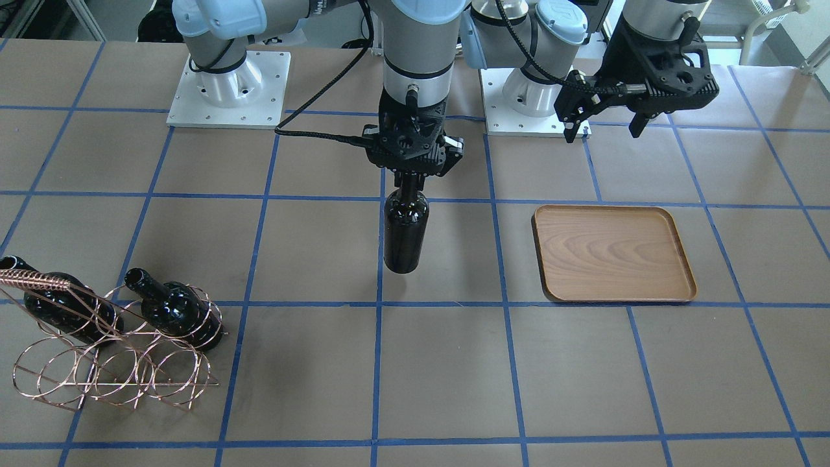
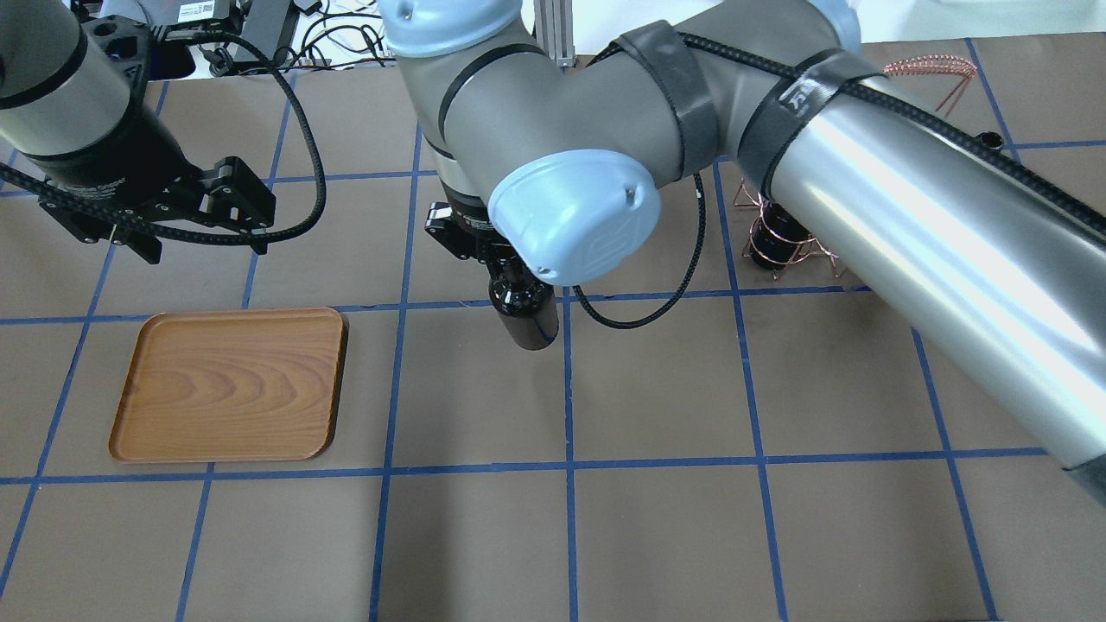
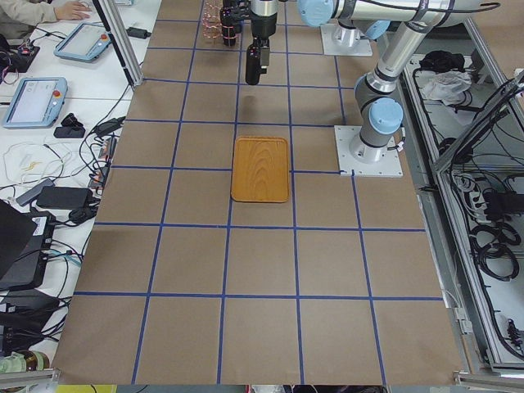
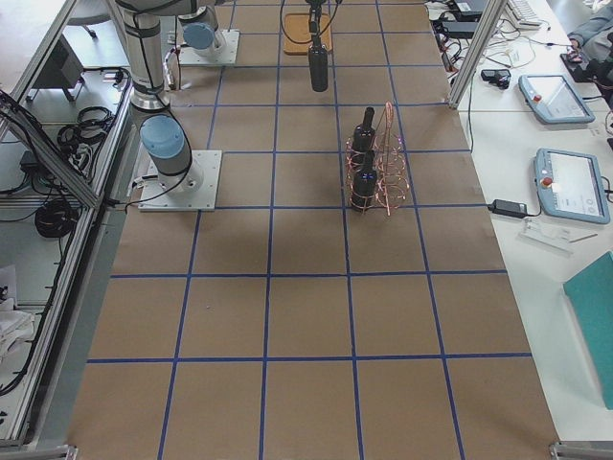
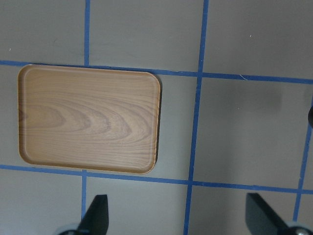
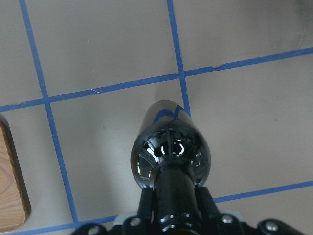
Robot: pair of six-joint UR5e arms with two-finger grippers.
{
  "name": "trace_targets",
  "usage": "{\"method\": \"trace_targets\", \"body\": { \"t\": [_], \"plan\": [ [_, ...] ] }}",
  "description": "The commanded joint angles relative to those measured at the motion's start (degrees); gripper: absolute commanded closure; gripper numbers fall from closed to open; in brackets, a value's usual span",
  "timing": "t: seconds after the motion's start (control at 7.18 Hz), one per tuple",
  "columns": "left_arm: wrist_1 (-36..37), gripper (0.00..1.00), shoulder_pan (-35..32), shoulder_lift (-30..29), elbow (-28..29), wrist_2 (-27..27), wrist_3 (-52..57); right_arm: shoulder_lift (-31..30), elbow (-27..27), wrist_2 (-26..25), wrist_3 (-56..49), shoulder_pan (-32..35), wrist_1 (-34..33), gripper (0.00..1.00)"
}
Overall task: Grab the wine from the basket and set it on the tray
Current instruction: 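Carry the bottle toward the tray and stand it upright on the table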
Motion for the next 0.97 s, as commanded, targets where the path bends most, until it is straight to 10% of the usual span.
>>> {"method": "trace_targets", "body": {
  "t": [0.0,0.84],
  "plan": [
    [-0.12,0.0,1.77,-0.02,0.0,0.15,0.17,0.6,1.75,0.17,1.16,1.11,-1.29,0.99],
    [0.15,0.0,1.94,-0.02,0.0,0.15,0.25,0.16,5.28,0.26,0.37,1.11,-5.07,0.83]
  ]
}}
